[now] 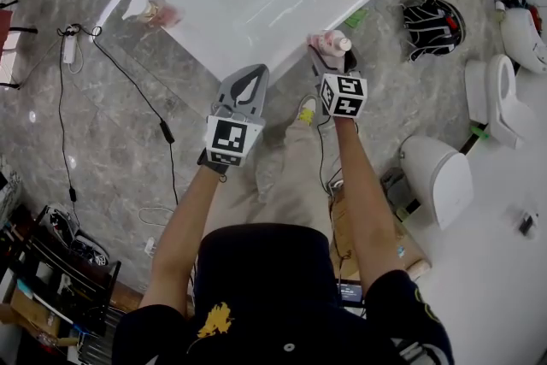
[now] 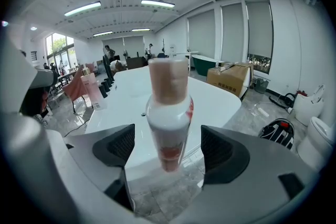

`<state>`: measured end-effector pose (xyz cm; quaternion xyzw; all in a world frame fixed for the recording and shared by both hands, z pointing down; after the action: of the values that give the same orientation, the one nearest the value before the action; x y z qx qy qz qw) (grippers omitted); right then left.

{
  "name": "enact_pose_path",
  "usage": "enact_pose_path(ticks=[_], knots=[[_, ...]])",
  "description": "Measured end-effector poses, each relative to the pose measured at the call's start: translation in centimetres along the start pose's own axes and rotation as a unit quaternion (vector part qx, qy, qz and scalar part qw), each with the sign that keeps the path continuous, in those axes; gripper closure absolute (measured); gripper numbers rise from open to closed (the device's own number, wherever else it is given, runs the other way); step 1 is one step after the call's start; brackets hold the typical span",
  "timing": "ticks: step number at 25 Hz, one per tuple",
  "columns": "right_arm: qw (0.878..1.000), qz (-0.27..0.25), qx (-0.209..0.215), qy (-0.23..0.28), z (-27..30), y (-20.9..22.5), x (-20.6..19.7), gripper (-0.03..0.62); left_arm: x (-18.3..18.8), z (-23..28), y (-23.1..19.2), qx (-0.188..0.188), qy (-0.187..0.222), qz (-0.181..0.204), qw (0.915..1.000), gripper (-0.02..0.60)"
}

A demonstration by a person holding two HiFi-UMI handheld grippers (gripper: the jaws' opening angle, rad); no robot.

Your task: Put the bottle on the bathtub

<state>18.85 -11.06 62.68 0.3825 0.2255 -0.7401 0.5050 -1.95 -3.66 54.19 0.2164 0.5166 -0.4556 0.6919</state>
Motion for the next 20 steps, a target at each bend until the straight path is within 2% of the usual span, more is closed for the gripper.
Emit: enact_pose_path(ticks=[3, 6, 8, 11, 16, 20], knots=[[1.000, -0.001, -0.010, 0.006, -2.0, -0.3, 0.3, 0.181, 0.8, -0.6, 0.2, -0.001, 0.000, 0.008, 1.0000, 0.563], [1.000, 0.005, -0.014, 0.007, -3.8, -0.7, 0.6, 0.180, 2.0, -1.2, 0.0, -0.001, 0.001, 0.016, 0.9999, 0.563], [0.999, 0.015, -0.031, 0.008, -5.9, -0.8, 1.0, 0.181, 2.8, -2.1, 0.0, -0.002, 0.003, 0.017, 0.9999, 0.563], [0.997, 0.038, -0.056, 0.021, -10.1, -1.2, 2.6, 0.212, 4.4, -3.8, 0.3, -0.007, 0.004, 0.021, 0.9997, 0.563], [0.996, 0.050, -0.059, 0.054, -17.1, -2.2, 6.2, 0.292, 8.5, -6.4, 1.6, -0.031, 0.006, 0.052, 0.9981, 0.563], [0.994, 0.036, -0.068, 0.072, -22.0, -2.8, 7.6, 0.400, 11.3, -9.0, 3.3, -0.044, 0.016, 0.066, 0.9967, 0.563]])
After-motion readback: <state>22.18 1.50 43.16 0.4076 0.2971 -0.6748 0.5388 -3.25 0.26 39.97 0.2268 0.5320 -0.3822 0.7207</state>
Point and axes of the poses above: the fingertips, and each gripper's own axes: z forward along the fingers, y to its right, x out of its top, the point moved 6 cm from there along -z, backward along the fingers, and after that the axes turned 3 degrees about x, right-handed, at the moved point
